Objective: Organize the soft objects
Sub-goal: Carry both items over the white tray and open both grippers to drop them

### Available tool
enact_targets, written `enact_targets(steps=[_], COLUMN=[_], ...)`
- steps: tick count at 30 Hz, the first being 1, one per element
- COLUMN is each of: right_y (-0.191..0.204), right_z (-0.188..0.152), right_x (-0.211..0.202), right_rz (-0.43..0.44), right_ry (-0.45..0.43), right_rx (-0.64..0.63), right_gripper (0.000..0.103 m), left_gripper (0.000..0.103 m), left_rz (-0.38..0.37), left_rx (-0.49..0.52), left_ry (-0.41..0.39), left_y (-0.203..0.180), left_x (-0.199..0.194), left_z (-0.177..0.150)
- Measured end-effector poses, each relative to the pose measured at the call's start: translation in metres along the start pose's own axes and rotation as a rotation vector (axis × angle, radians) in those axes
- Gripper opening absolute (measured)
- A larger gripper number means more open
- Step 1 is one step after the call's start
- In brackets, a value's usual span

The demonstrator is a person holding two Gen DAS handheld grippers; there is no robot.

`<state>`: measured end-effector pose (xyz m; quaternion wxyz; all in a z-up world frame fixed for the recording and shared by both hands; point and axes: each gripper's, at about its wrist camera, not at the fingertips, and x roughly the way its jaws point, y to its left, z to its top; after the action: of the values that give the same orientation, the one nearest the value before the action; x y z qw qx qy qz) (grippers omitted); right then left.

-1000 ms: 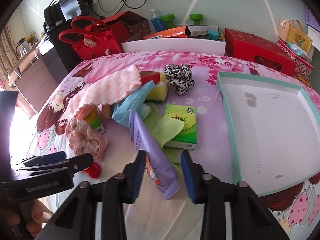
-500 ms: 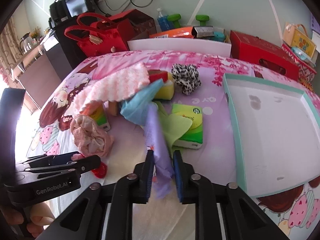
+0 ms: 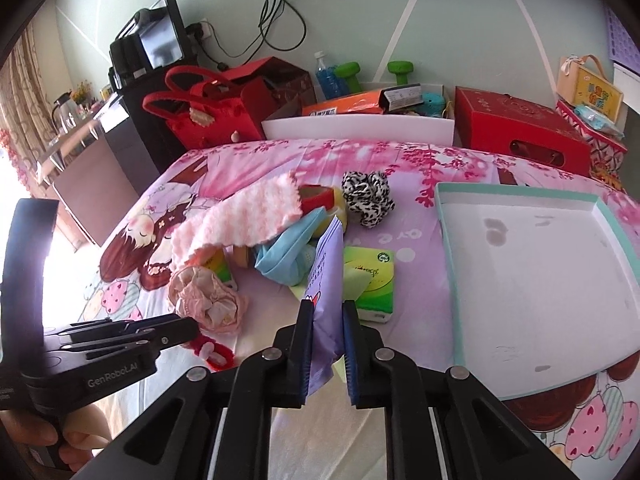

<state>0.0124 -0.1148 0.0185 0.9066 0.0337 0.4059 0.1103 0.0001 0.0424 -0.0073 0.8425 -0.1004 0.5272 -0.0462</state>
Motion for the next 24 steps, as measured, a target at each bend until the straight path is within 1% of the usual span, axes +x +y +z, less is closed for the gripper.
enact_targets(steps=[5,9,13,15,17,20,22,24], right_y=[-0.005,-0.009,-0.014,-0.019,-0.028,-0.047,-0.061,-0.074], right_z=[0.001,0.002,0.006,0.007,0.008,0.008,0.007,0.007], right_x=[-0.004,-0.010,-0.020,-0.027,-0.030,-0.032,-0.034,-0.038], right_rz=[-0.004,-0.007,-0.015,-0.036,-0.058,-0.098,-0.103,-0.145], right_ry=[-0.012,-0.033,-0.072,-0.100,-0.113,-0.130,-0.137,-0.154], right_rx=[0.018,0.031,0.049,0.063,0.087,0.147,0.184,0.211], right_gripper=[0.015,0.015,0.015,0.015,0.015,0.015,0.015,0.015], left_gripper=[0.018,0.018,0.018,0.018,0.018,0.018,0.018,0.018], left_rz=[-0.008,-0.025,-0.045,-0.068,-0.079,-0.083,-0.093,-0.103], left_rx=[0.011,0.010,0.011,0.013,0.018,0.022,0.027,0.046], left_ry=[-0.035,-0.087,-0.139,-0.171,-0.178,-0.158,-0.151,-0.153], left_y=[0.000,0.001,-0.001,-0.002,-0.006,-0.013,-0.021,-0.032], left_x=[-0.012,-0.030,-0.049,-0.058,-0.060,-0.053,-0.048,-0.046], left_z=[0.002,0.005,0.007,0.008,0.009,0.011,0.013,0.015])
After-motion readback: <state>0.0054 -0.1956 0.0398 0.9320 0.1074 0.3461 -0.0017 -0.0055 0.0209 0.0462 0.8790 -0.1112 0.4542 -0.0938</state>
